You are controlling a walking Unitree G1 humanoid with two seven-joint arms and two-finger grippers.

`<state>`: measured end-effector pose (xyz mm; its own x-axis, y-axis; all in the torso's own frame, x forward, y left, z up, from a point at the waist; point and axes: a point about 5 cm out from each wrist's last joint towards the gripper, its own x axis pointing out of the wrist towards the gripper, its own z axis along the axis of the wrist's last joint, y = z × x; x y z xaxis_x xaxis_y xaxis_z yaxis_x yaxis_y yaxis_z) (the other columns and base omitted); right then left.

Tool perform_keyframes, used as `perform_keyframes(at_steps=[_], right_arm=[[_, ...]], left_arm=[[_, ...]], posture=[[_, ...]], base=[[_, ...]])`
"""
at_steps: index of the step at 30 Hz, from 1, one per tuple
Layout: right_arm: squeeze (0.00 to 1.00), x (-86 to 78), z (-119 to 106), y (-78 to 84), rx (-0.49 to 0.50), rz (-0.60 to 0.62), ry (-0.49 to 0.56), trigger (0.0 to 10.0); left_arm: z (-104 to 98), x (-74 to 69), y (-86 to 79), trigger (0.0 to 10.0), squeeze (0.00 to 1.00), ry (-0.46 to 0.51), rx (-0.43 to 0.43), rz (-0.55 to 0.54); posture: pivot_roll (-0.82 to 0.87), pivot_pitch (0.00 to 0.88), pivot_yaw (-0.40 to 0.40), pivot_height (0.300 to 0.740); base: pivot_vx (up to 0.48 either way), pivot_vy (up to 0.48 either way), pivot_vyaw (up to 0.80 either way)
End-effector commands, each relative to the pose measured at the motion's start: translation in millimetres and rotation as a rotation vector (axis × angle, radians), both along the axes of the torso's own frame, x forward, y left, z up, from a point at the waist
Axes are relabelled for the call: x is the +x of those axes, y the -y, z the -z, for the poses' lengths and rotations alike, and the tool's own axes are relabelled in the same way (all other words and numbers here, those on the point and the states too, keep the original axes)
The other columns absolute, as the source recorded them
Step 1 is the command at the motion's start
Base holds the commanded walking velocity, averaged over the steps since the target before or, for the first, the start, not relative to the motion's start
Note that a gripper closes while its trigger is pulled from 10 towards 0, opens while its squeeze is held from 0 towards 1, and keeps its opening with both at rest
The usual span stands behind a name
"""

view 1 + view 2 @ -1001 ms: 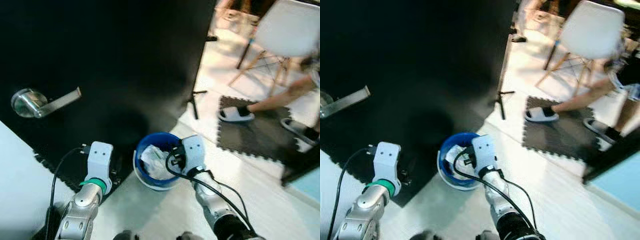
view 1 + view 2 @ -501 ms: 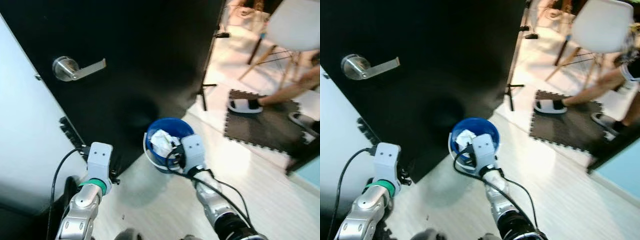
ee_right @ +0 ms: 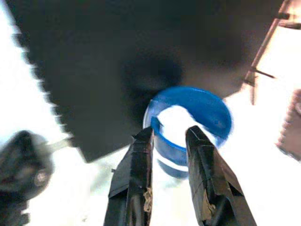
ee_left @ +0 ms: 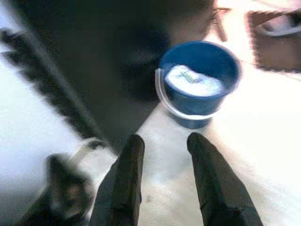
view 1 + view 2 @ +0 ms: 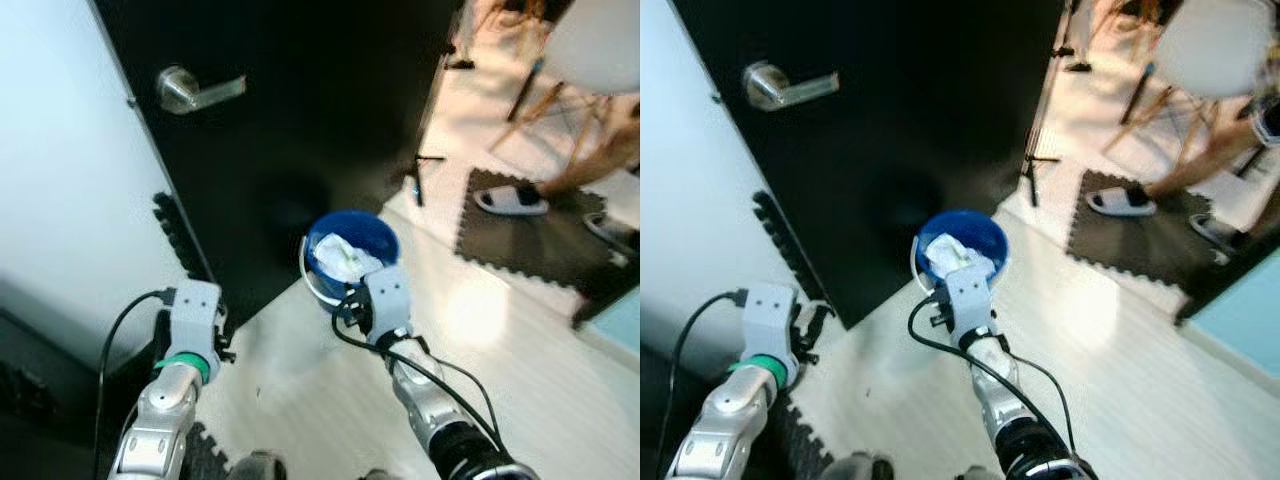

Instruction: Clean up the room

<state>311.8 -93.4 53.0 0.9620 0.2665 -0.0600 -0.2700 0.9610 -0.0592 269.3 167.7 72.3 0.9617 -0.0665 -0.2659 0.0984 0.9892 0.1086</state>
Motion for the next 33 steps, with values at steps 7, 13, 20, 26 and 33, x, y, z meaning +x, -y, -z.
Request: perform_keyframes(at_steps=[7,13,20,26,33], right_arm=[[0.00,-4.4,5.2,-7.4,0.015,-0.017,-0.022,10.0],[0.00,-4.5,6.6,-6.2,0.015,-0.015,-0.031,10.0],[0.00,-4.4,7.7,-4.0,0.007,-0.012,-0.037,10.0],[0.00,-4.0,8.8,-2.1,0.003,-0.006,-0.046,10.0],[0.00,-4.6,10.9,0.0,0.010,0.001,-0.059,10.0]], left_arm=[[7.1,-4.0,-3.0,10.0,0.00,-0.027,0.001,-0.010],[7.6,-4.4,-2.7,10.0,0.00,-0.027,-0.001,-0.006],[8.3,-3.4,-1.2,10.0,0.00,-0.028,-0.004,-0.004],[9.9,-2.0,-0.3,10.0,0.00,-0.041,-0.012,-0.016],[10.4,1.3,-0.8,10.0,0.00,-0.051,0.035,-0.049]], posture=[[0.09,0.023,0.049,0.712],[0.09,0.018,0.044,0.712],[0.09,0.013,0.041,0.712],[0.08,0.006,0.041,0.712],[0.08,0.011,0.045,0.712]], base=[[-0.293,0.000,0.00],[-0.306,0.000,0.00],[-0.316,0.000,0.00],[0.000,0.000,0.00],[0.000,0.000,-0.78]])
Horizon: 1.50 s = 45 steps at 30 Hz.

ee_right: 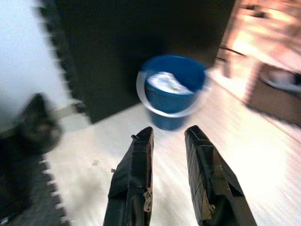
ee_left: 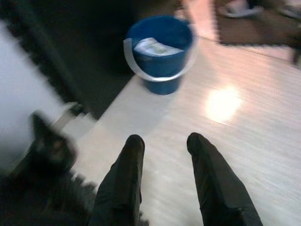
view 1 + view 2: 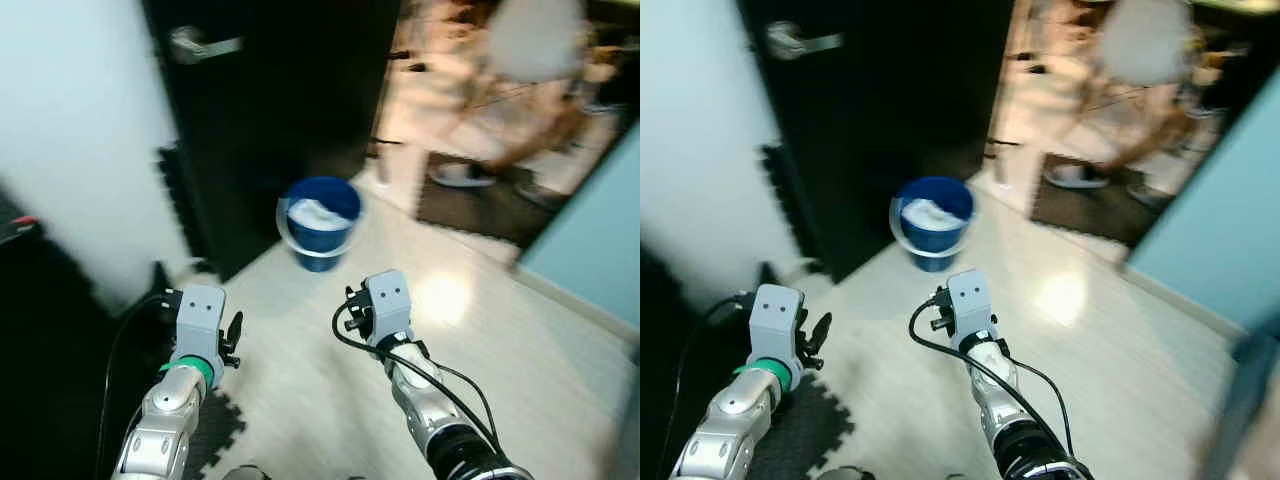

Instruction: Clean up the room

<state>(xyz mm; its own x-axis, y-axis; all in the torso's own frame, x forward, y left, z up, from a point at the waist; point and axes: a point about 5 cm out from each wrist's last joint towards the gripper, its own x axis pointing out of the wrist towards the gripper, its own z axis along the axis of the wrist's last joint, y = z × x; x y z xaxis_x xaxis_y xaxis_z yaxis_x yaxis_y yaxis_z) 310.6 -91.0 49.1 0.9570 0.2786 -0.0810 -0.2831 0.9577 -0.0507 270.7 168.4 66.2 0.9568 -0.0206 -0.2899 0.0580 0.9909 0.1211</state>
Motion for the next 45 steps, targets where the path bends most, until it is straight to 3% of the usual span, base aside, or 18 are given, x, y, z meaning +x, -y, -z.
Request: perform_keyframes(at_steps=[1,5,11,21,45], right_arm=[[0.00,-3.7,7.6,2.5,0.007,0.014,-0.039,10.0],[0.00,-4.2,8.6,3.0,0.007,0.015,-0.043,10.0],[0.00,-4.8,10.3,5.6,0.003,0.020,-0.051,10.0],[0.00,-0.7,3.5,8.9,0.019,0.035,-0.023,10.0],[0.00,-2.2,4.8,9.4,0.023,0.033,-0.026,10.0]], left_arm=[[5.2,-0.1,-1.1,10.0,0.00,-0.024,0.056,-0.005],[9.1,-2.7,0.2,10.0,0.00,-0.046,0.137,0.059],[7.5,-2.0,3.7,10.0,0.00,-0.060,0.064,0.063],[-16.2,11.3,12.4,10.0,0.00,0.053,0.031,0.103],[-19.7,11.4,18.1,10.0,0.00,0.069,-0.005,0.145]], posture=[[0.08,0.011,0.044,0.712],[0.08,0.012,0.043,0.712],[0.08,0.010,0.040,0.712],[0.06,0.003,0.046,0.712],[0.06,0.004,0.044,0.712]], base=[[0.000,0.000,-0.78],[0.000,0.000,-0.78],[0.000,0.000,-0.78],[0.000,0.000,-0.78],[0.000,0.000,-0.78]])
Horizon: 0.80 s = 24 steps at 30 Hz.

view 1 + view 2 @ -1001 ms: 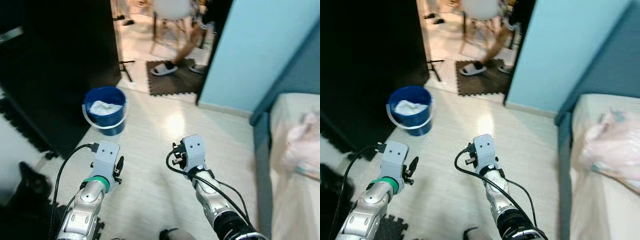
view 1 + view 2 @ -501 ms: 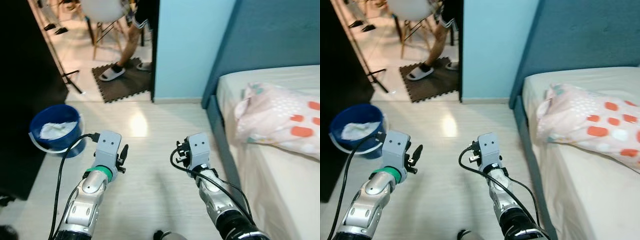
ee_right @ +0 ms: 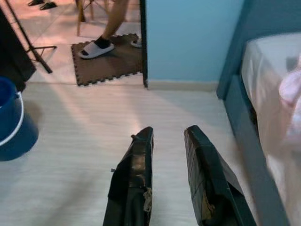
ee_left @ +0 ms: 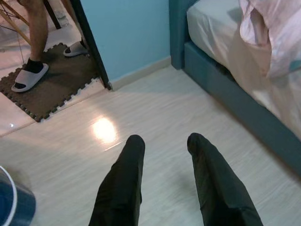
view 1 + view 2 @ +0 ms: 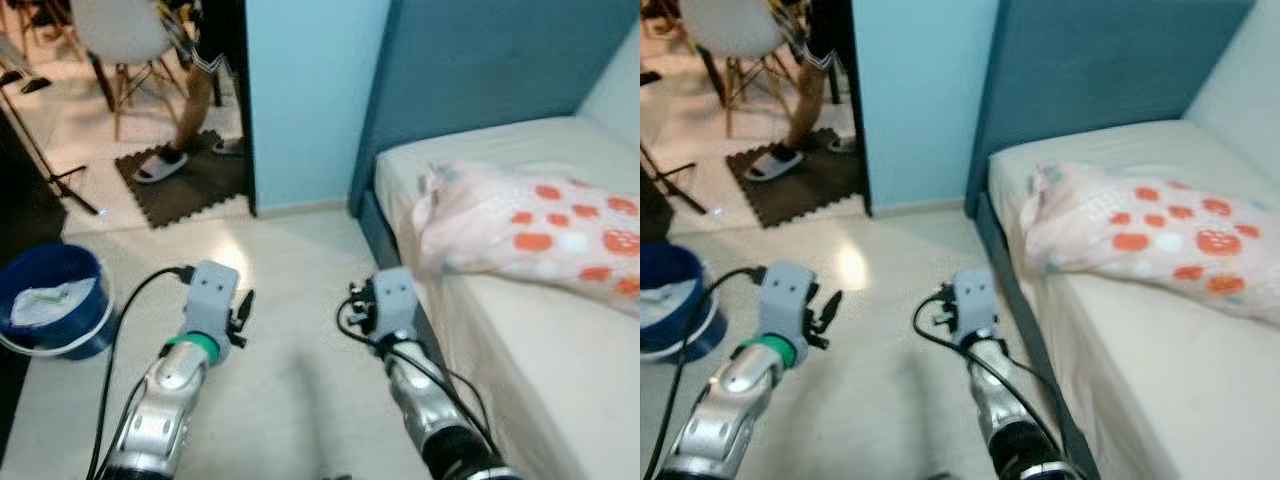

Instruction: Clean up the room

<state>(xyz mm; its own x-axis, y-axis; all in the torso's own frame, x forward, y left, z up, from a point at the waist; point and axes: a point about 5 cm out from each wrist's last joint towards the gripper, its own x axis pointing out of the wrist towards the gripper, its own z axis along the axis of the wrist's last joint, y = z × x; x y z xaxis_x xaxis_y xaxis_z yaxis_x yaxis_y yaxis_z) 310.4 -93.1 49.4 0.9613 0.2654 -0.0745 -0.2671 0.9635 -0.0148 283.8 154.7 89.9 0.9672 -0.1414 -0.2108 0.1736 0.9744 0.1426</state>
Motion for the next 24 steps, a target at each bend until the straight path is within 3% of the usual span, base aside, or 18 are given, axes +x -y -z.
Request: perform_keyframes(at_steps=[1,15,24], right_arm=[[0.00,-2.1,5.1,7.3,-0.012,0.017,-0.022,10.0],[0.00,0.0,1.2,4.1,-0.011,0.003,-0.005,10.0],[0.00,1.2,-9.9,-8.4,0.013,-0.076,0.063,10.0]], left_arm=[[3.9,-1.7,4.3,10.0,0.00,-0.016,-0.016,0.018],[4.2,0.0,-1.6,10.0,0.00,-0.002,0.007,-0.023],[5.4,0.7,-3.2,10.0,0.00,0.009,0.034,-0.042]], posture=[[0.06,0.004,0.046,0.712],[0.06,0.005,0.045,0.712],[0.06,0.000,0.042,0.712]], base=[[0.000,0.000,-0.78],[0.000,0.000,-0.78],[0.455,0.000,0.00]])
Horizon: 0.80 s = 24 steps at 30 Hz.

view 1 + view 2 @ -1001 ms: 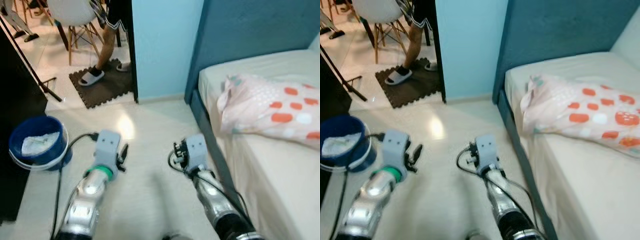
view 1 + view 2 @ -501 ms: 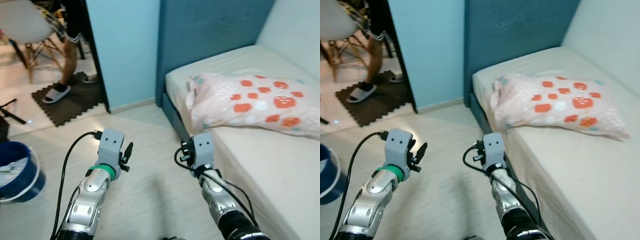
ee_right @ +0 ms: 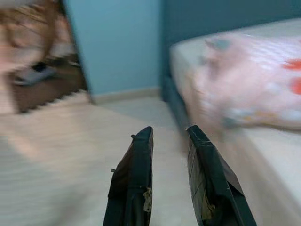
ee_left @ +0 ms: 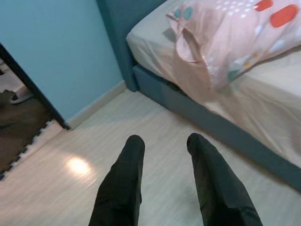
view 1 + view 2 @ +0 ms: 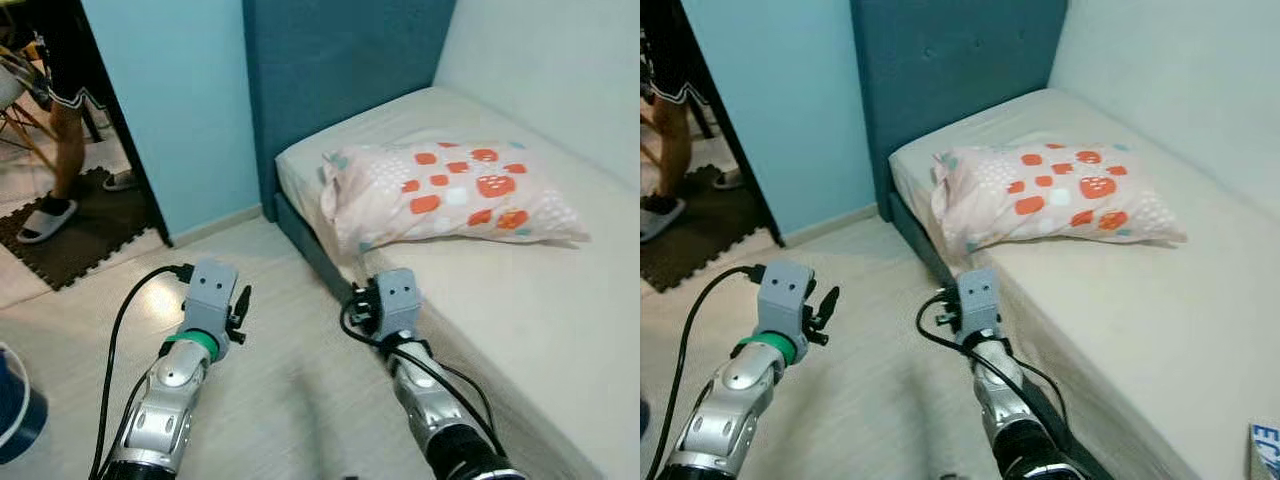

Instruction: Clean up the room

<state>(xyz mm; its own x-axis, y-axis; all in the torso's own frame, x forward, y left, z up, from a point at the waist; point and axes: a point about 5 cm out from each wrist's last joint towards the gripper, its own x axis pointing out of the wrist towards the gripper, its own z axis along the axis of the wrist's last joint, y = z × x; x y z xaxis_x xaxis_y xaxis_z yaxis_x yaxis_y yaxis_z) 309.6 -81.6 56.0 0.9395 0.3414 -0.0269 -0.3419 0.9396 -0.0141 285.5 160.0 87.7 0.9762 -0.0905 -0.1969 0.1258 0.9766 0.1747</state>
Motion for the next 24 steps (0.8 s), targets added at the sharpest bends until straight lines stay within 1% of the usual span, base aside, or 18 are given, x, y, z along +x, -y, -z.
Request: perform_keyframes(at_steps=[1,13,24], right_arm=[[0.00,1.8,-3.6,2.2,0.001,0.000,0.020,10.0],[0.00,0.4,-1.4,1.0,0.000,0.000,0.012,10.0],[0.00,1.7,-2.2,0.7,0.005,-0.014,0.009,10.0]], left_arm=[[3.1,-0.9,2.1,10.0,0.00,-0.007,0.004,0.004],[2.7,-0.1,0.3,10.0,0.00,-0.002,0.008,0.000],[1.5,1.3,0.2,10.0,0.00,0.001,0.010,-0.008]], posture=[[0.07,0.000,0.043,0.712],[0.07,0.000,0.052,0.712],[0.08,0.023,0.046,0.712]], base=[[0.465,0.000,0.00],[0.464,0.000,0.00],[0.462,0.000,0.00]])
